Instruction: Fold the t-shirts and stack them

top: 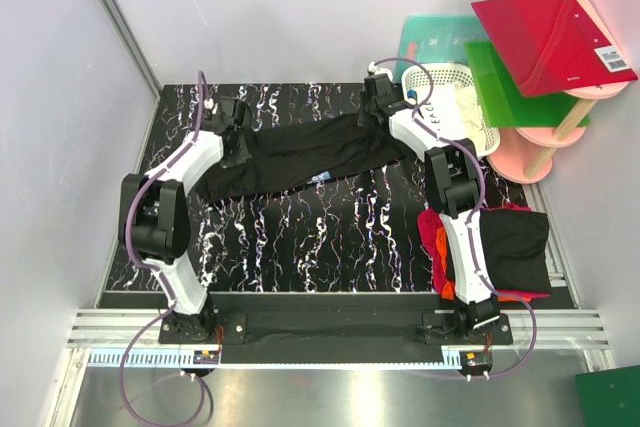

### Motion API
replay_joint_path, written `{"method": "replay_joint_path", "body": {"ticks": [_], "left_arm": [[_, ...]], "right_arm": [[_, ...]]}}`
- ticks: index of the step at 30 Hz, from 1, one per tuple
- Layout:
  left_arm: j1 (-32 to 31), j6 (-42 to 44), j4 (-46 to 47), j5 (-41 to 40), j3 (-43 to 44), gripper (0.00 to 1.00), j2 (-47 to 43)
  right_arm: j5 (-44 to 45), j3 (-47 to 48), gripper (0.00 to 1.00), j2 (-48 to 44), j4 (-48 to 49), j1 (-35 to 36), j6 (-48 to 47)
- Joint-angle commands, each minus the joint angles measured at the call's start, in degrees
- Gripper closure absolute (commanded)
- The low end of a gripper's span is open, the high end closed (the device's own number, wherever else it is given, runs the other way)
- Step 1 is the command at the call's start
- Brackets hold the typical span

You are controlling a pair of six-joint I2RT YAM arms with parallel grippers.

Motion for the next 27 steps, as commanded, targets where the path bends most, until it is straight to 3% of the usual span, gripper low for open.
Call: {"method": "replay_joint_path", "body": {"ticks": [1, 11, 18, 24, 27], "left_arm": [[-0.4, -0.2, -3.5, 2.8, 1.7, 1.00, 3.1], [-0.9, 0.9, -12.4, 2.9, 8.0, 1.00, 15.6], [-0.8, -0.1, -20.2, -3.2, 16.3, 1.00, 22.1], [-0.5, 0.0, -29.0, -6.2, 34.7, 1.00, 31.8], [-0.4, 0.9, -33.7, -5.9, 51.5, 1.00, 38.9]], "right_arm": [[2.4, 3.9, 1.00, 1.9, -7.9, -0.2, 0.1], [2.3, 10.3, 1.00, 5.6, -22.8, -0.2, 2.2], [-1.7, -0.6, 1.00, -2.2, -25.6, -0.2, 3.4], [-5.2, -12.4, 1.00, -13.0, -26.4, 0.0, 3.7], [-6.9, -17.9, 1.00, -17.8, -27.0, 0.1, 3.6]]}}
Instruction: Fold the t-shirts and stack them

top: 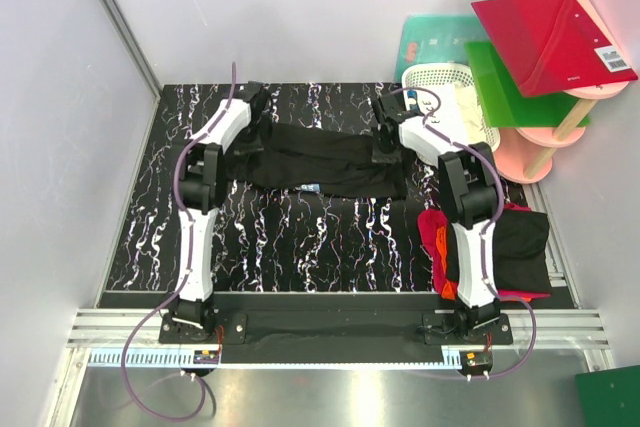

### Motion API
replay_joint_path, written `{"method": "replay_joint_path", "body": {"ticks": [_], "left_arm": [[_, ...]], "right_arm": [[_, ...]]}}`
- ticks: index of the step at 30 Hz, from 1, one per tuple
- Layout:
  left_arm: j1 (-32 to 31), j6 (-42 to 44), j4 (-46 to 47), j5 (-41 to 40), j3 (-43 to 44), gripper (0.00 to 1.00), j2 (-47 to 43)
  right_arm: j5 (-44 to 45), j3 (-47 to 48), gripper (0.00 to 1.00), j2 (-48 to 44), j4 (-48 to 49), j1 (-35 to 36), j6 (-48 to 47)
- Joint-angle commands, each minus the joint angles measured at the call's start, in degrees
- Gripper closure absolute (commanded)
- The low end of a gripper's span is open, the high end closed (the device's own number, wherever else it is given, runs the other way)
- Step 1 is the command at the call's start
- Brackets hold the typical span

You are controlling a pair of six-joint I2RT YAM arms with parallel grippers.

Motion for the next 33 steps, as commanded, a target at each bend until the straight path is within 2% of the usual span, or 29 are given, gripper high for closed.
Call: {"method": "replay_joint_path", "body": {"ticks": [1, 5, 7, 8, 11, 13, 15, 17, 18, 19, 21, 22, 23, 25, 28, 30, 31, 33], "left_arm": [[0.4, 1.1, -7.4, -1.6, 19.5, 1.00, 8.3], [0.5, 1.8, -7.8, 3.0, 30.8, 1.00, 13.6], [0.5, 1.9, -3.5, 5.5, 29.9, 1.00, 13.4], [0.5, 1.9, -1.7, 9.0, 29.2, 1.00, 12.9], [0.6, 3.3, 6.0, 15.7, 24.7, 1.00, 10.7], [0.8, 3.9, 8.4, 15.1, 22.1, 0.97, 8.7], [0.9, 3.2, 10.0, 13.7, 16.6, 0.88, 4.1], [0.9, 2.8, 13.6, 12.7, 9.6, 0.73, -1.2], [0.9, 2.2, 18.6, 12.9, 1.1, 0.66, -7.5], [0.8, 2.0, 21.4, 14.2, -3.2, 0.42, -10.9], [0.3, 1.2, 28.7, 14.1, -14.2, 0.15, -20.3], [-0.1, 0.6, 30.3, 14.3, -17.1, 0.07, -23.1], [-0.9, 0.7, 32.2, 15.5, -19.6, 0.01, -25.5], [-2.4, 0.8, 34.7, 18.2, -23.7, 0.01, -30.1], [-6.8, 1.3, 35.2, 23.0, -25.4, 0.19, -31.3], [-9.8, 0.8, 35.1, 25.3, -25.2, 0.82, -28.9], [-10.7, 0.4, 35.2, 28.2, -24.8, 0.99, -27.6], [-13.3, -0.5, 34.8, 29.9, -23.2, 1.00, -23.0]], "right_arm": [[-5.3, -6.2, 1.00, -10.2, -2.7, 0.2, 0.4], [-11.0, -14.3, 1.00, -15.8, -2.9, 1.4, -1.1], [-15.5, -16.3, 1.00, -18.6, -2.7, 1.5, -1.8], [-21.7, -18.0, 1.00, -20.0, -2.1, 1.8, -3.0], [-30.4, -20.7, 1.00, -22.4, -0.8, 2.0, -4.6], [-29.0, -21.1, 1.00, -23.2, -0.8, 2.0, -5.4], [-25.8, -20.5, 1.00, -24.4, -0.6, 2.0, -5.5], [-21.6, -18.9, 1.00, -24.9, 0.2, 2.0, -5.9], [-20.1, -18.3, 1.00, -25.1, 0.7, 2.0, -6.0], [-17.1, -17.8, 1.00, -25.2, 1.2, 2.0, -6.0], [-14.7, -16.1, 1.00, -25.0, 2.6, 2.0, -5.7], [-12.8, -15.6, 1.00, -24.7, 3.1, 2.0, -5.6], [-11.9, -14.6, 1.00, -24.4, 3.4, 2.0, -5.7], [-9.2, -14.2, 1.00, -24.0, 4.0, 1.9, -5.4], [-6.4, -13.6, 1.00, -23.4, 5.2, 1.9, -4.3], [-5.8, -13.1, 1.00, -23.0, 5.5, 1.9, -3.9], [-5.3, -12.8, 1.00, -23.0, 5.6, 1.9, -3.9], [-4.4, -12.7, 1.00, -22.7, 5.6, 1.9, -3.8]]}}
